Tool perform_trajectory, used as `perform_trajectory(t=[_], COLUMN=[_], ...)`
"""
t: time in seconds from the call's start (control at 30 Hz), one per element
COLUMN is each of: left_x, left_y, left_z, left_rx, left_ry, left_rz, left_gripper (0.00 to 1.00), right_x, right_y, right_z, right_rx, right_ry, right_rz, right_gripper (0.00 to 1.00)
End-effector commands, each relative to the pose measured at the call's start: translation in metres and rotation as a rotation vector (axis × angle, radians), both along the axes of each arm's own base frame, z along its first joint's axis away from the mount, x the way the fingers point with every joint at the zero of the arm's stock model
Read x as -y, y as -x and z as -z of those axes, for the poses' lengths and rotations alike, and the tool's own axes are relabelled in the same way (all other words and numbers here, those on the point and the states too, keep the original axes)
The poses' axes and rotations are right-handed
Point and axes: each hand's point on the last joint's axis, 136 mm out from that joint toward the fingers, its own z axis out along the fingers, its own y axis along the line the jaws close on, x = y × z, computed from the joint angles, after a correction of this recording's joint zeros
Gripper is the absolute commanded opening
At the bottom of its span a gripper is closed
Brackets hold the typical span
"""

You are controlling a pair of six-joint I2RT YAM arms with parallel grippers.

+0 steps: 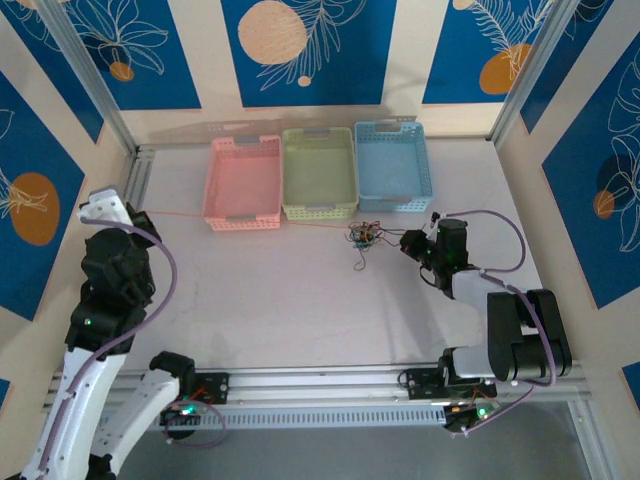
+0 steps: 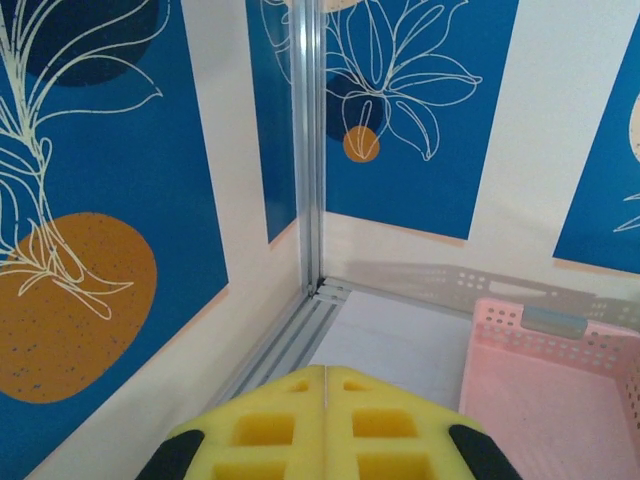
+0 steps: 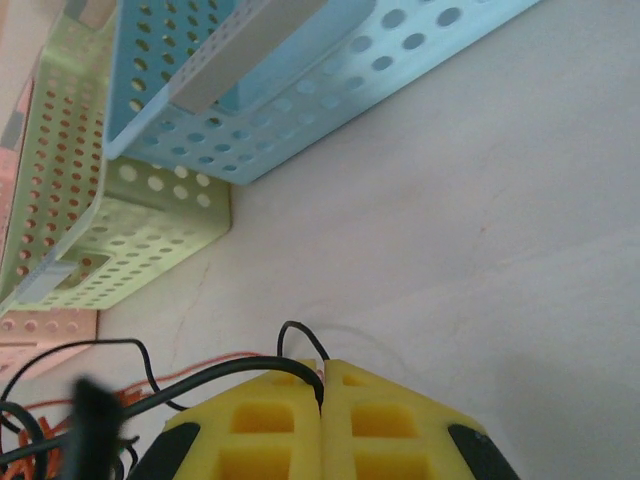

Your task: Untangle the cables

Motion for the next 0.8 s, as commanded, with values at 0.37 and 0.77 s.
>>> perform_trajectory(t=[0.37,0.77], left_x=[-0.039,0.046], left_y=[0.035,-0.038], left_z=[-0.031,0.0], left_rx=[0.136,-0.046], left_ry=[-0.013,0.038], left_rz=[-0.205,0.283], left_gripper=[0.0,0.0], right_x=[0.056,0.043], right_y=[0.017,0.013], right_z=[0.03,0.023], right_rx=[-0.142,-0.107], right_ry=[-0.067,-0.064], right_rz=[0.283,0.201], right_gripper=[0.0,0.0])
